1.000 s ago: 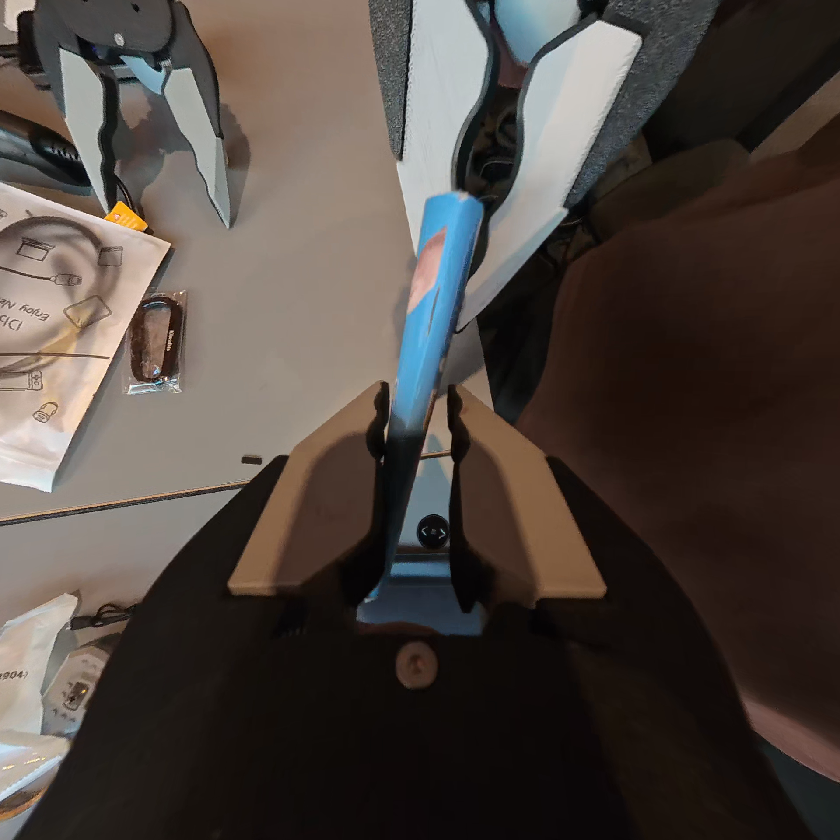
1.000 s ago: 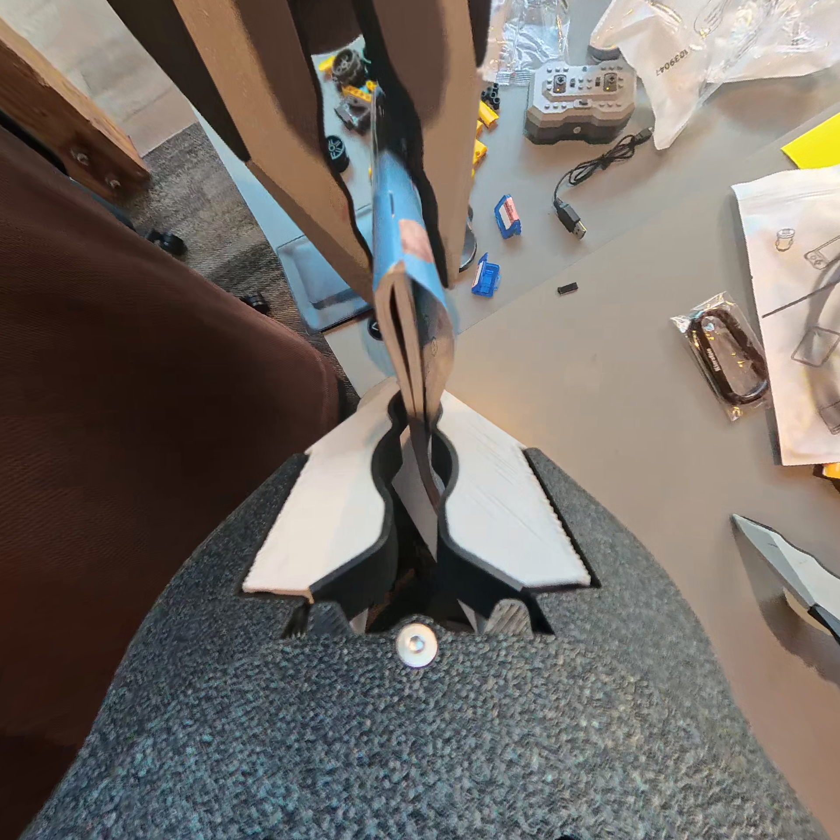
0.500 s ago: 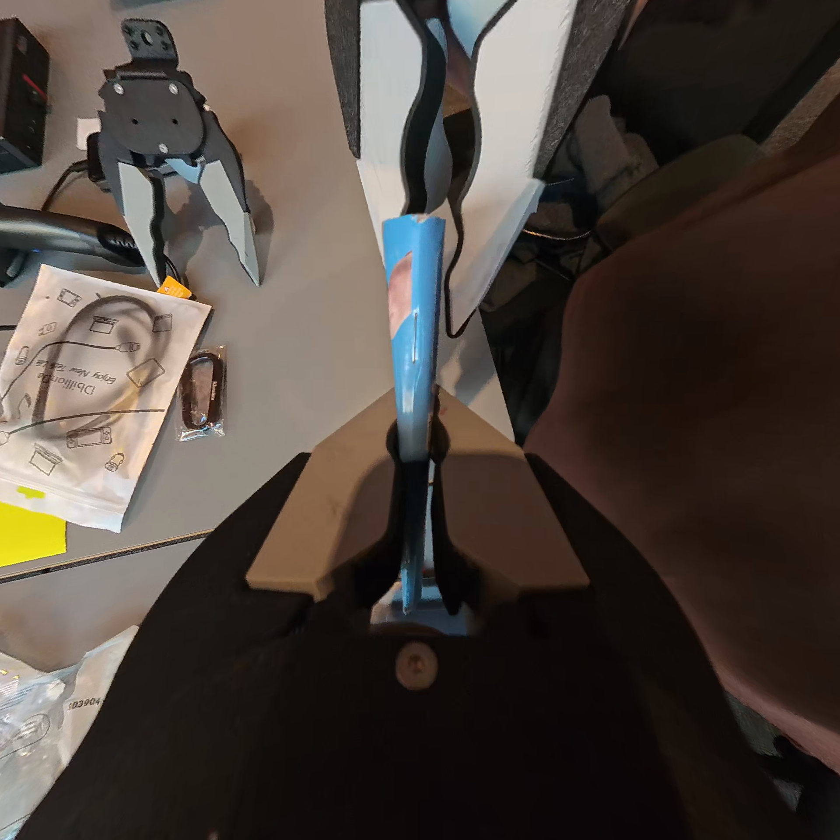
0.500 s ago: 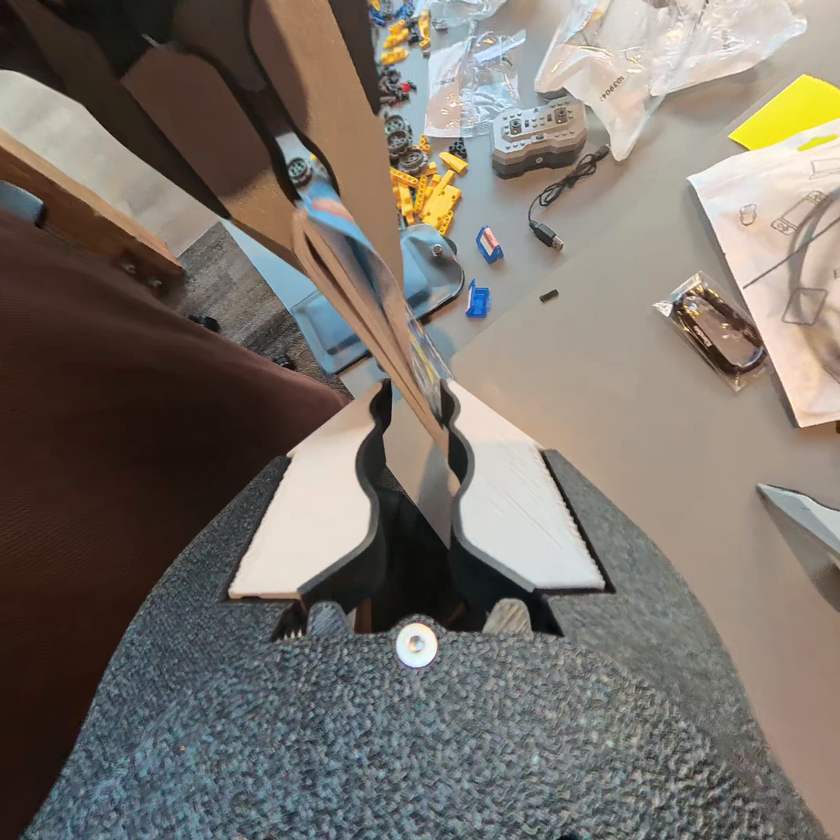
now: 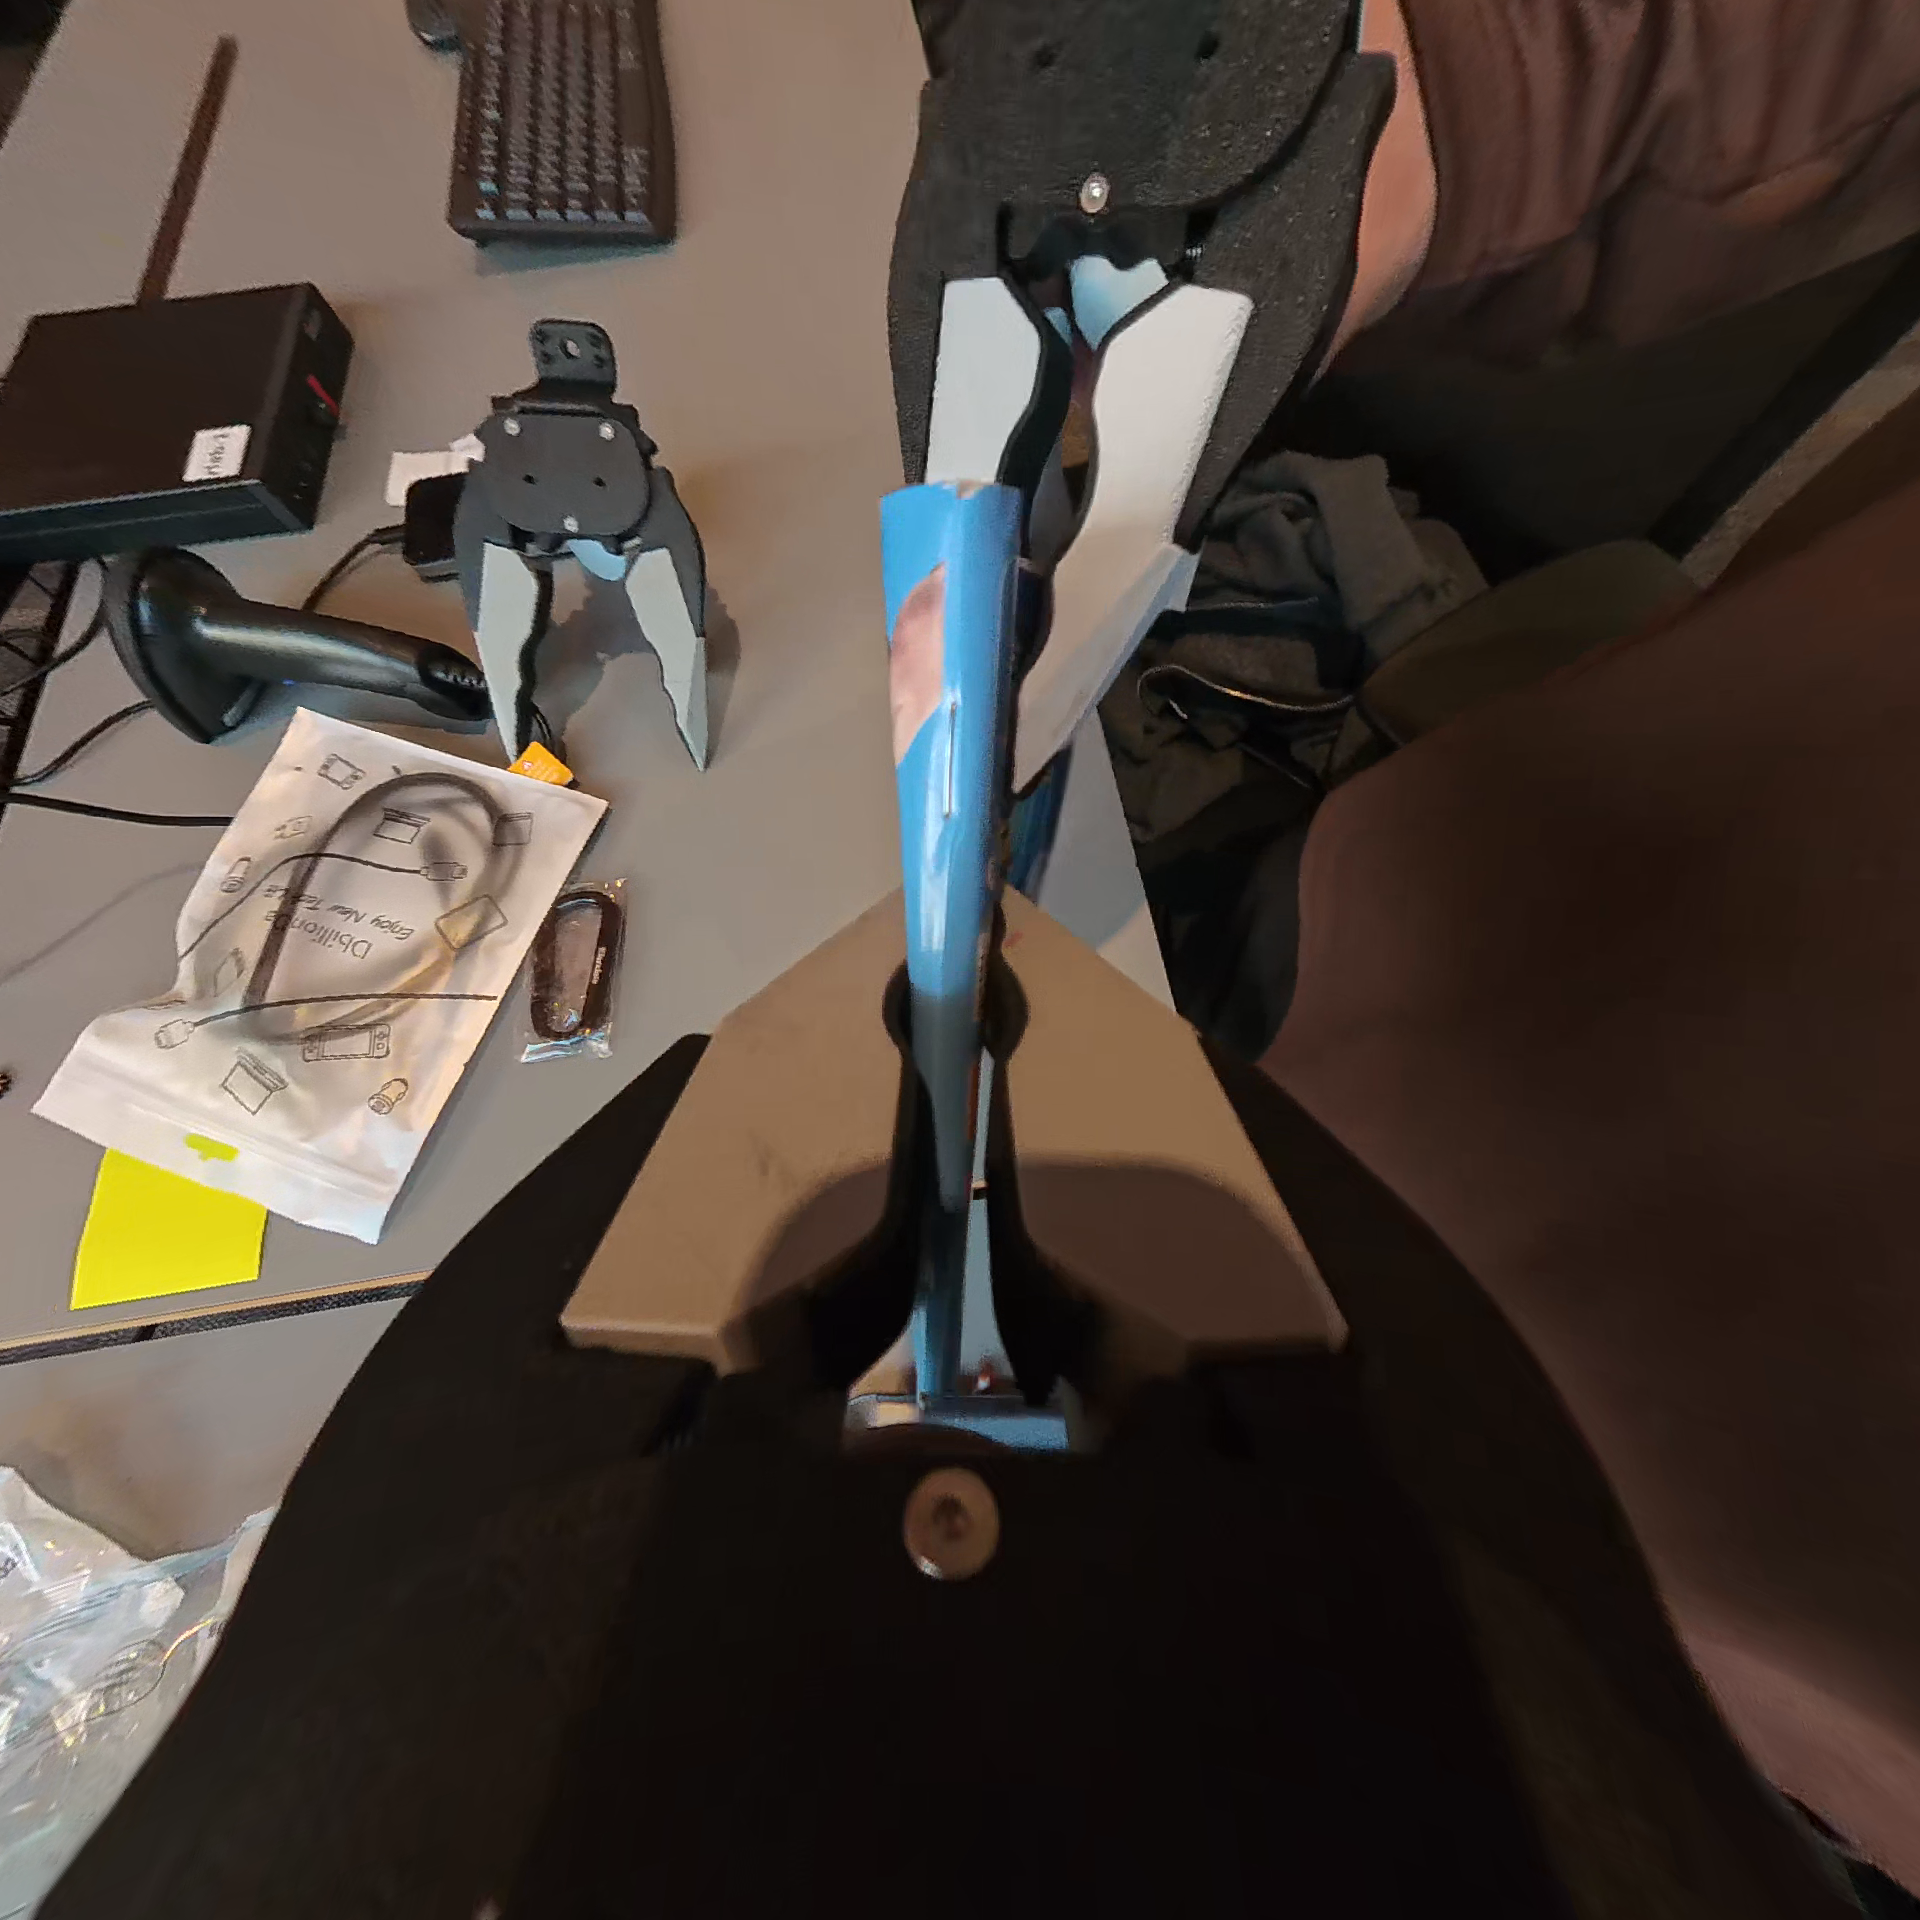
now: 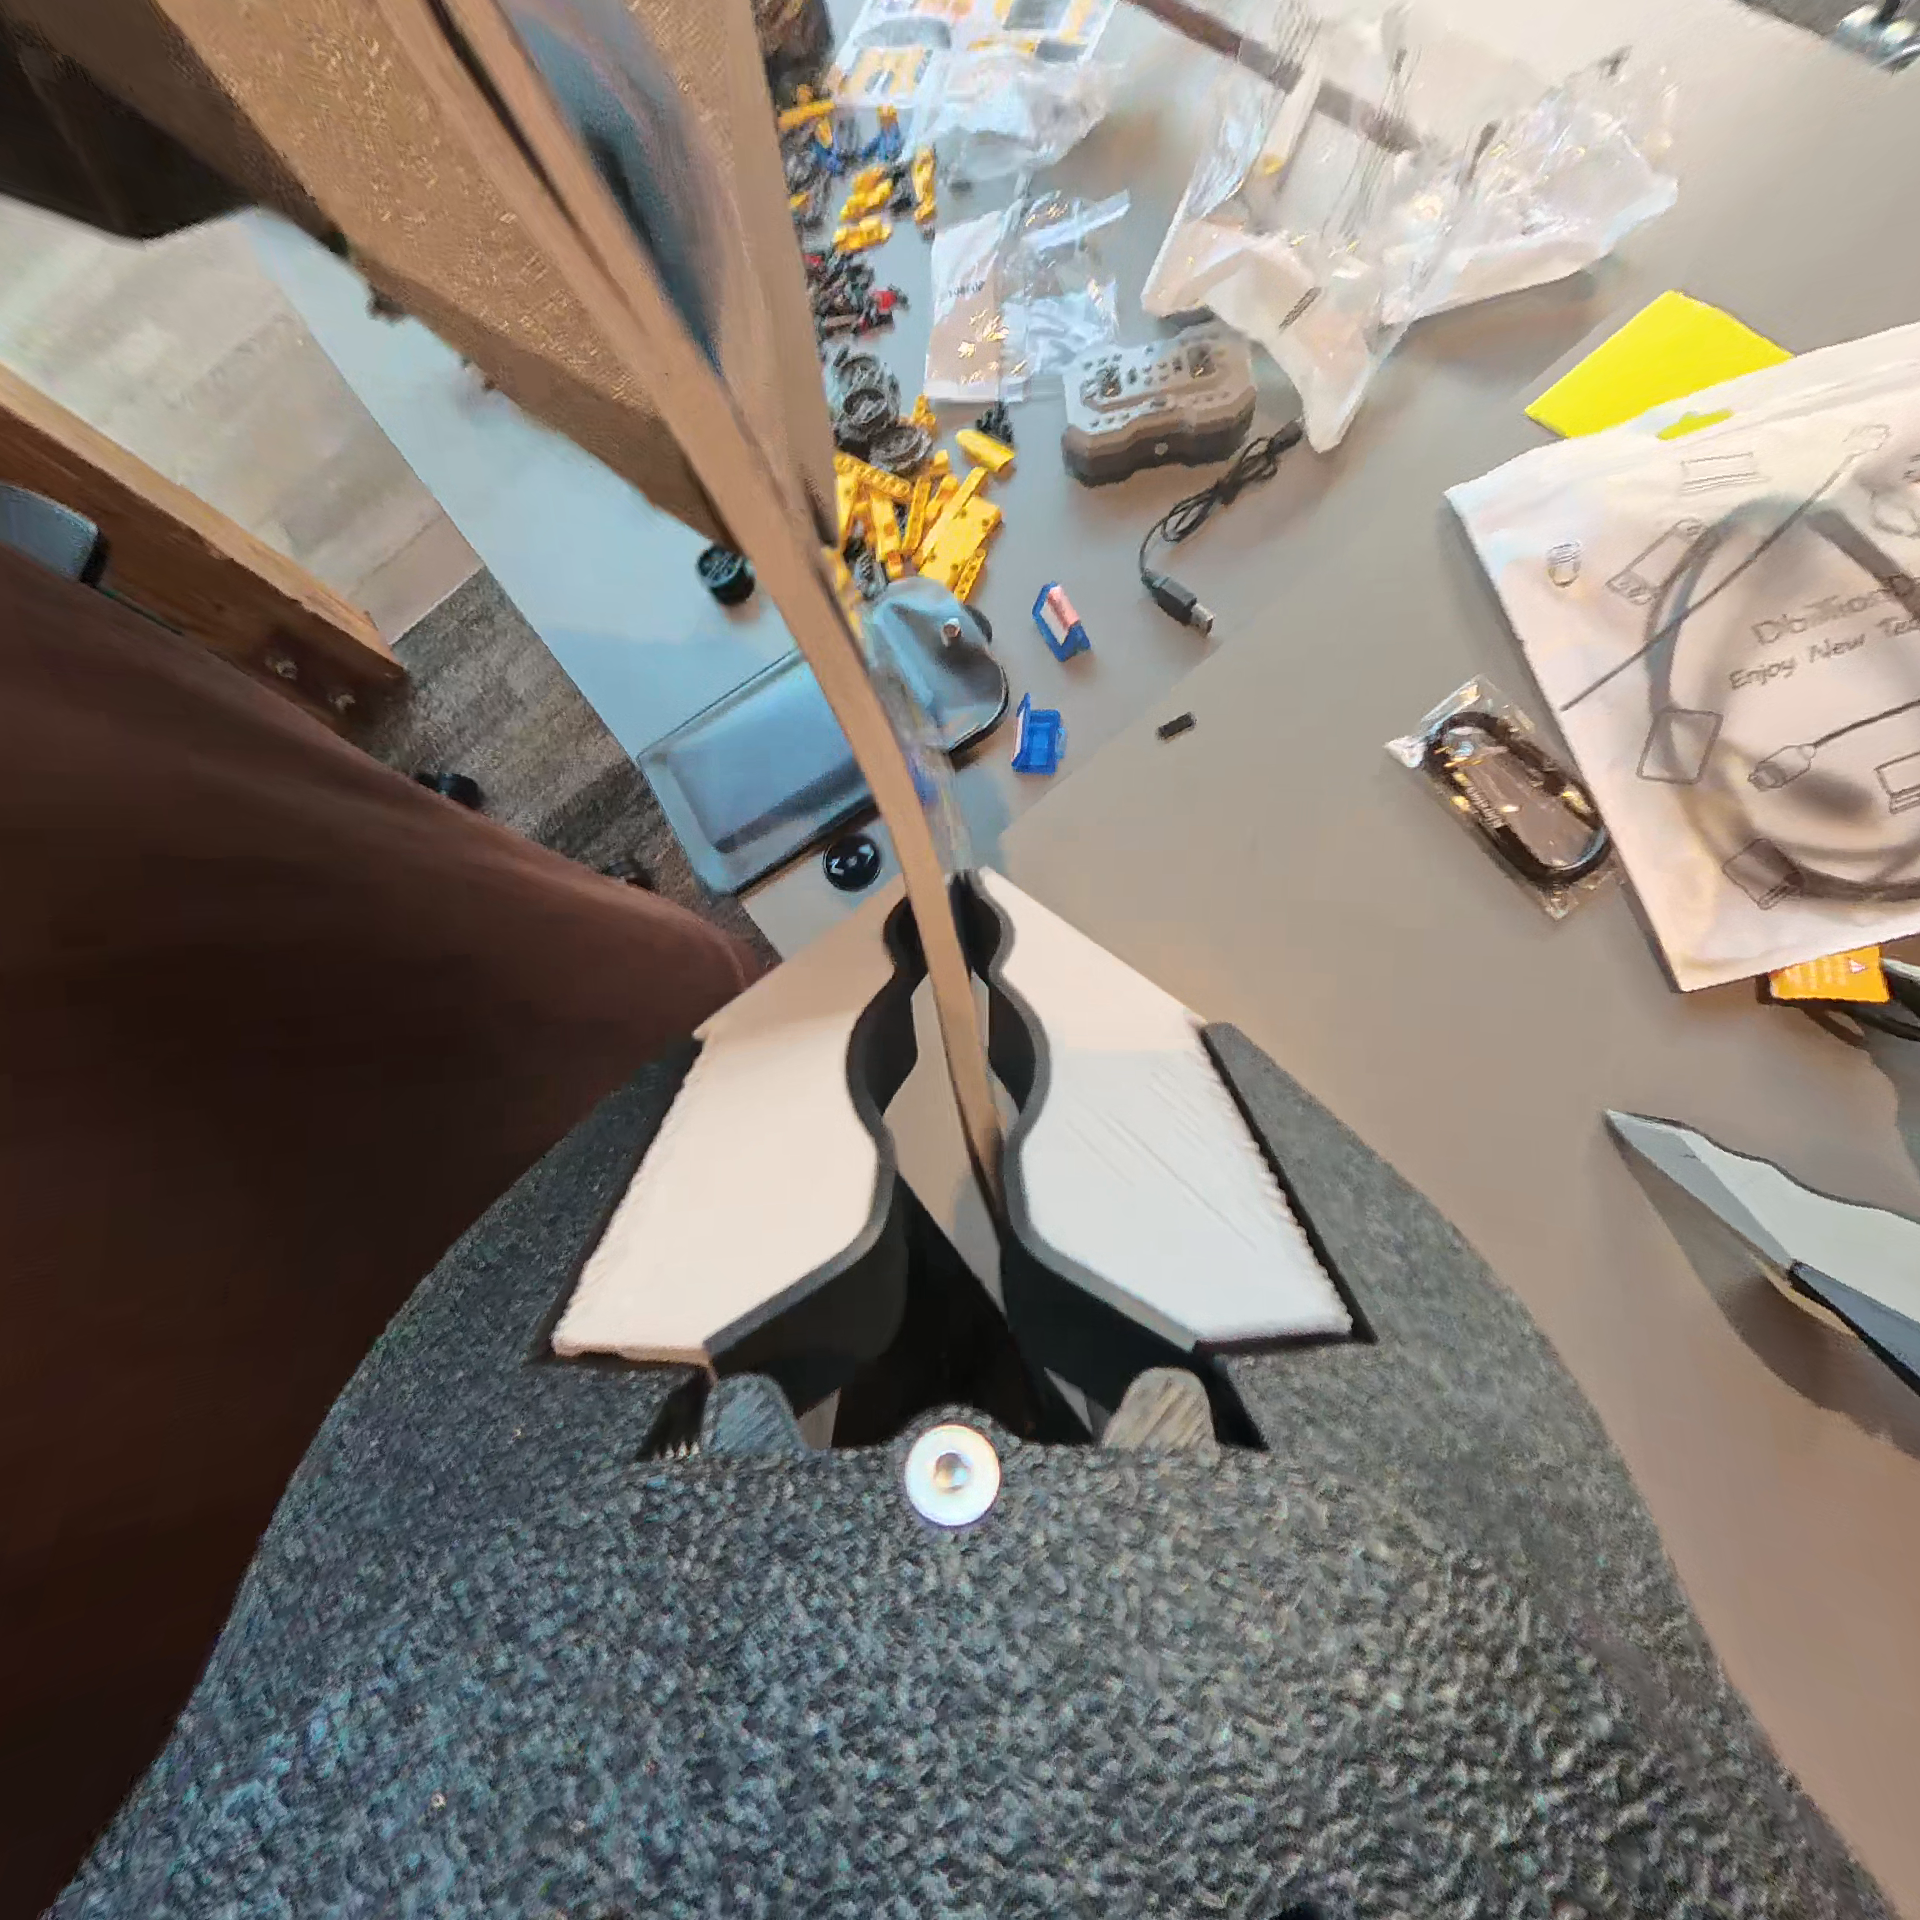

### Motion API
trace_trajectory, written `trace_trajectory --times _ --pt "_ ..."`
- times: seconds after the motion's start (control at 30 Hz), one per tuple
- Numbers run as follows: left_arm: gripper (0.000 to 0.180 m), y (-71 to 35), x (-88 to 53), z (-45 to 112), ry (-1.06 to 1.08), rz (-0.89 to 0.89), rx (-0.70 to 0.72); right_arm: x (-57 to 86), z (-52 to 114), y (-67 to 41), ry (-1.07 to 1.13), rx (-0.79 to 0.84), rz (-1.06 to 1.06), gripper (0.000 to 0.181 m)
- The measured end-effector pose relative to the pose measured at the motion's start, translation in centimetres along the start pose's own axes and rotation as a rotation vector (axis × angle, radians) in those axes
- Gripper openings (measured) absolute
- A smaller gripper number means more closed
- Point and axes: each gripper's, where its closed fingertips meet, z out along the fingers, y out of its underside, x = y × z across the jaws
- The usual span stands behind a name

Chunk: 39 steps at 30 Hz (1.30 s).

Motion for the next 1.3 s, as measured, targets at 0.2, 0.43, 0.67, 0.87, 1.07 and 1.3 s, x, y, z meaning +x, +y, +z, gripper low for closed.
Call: trace_trajectory --times 0.2,0.43,0.67,0.87,1.07,1.3 --pt "0.003 -1.1 -0.9 -0.6 -0.1 0.082 0.014 0.9 -0.6 -1.5 0.02 0.063 0.027 0.007" --pt "0.003 -3.6 -1.8 -2.3 -0.138 0.057 0.105 2.1 -2.4 -1.5 -0.001 0.09 0.063 0.023" --pt "0.003 -4.6 -2.5 -3.0 -0.13 0.042 0.131 1.7 -3.2 -2.0 -0.035 0.108 0.046 0.014" --pt "0.003 -3.8 -1.6 -2.3 -0.09 0.046 0.104 2.0 -2.5 -0.5 0.008 0.059 0.052 0.006" --pt "0.005 -2.4 -0.7 -2.1 0.003 -0.067 0.1 2.0 -2.6 -0.3 0.118 -0.008 -0.063 0.004" --pt "0.005 -1.1 -0.2 -1.4 -0.028 -0.054 0.027 2.0 -1.9 0.7 0.167 -0.101 -0.127 0.004"
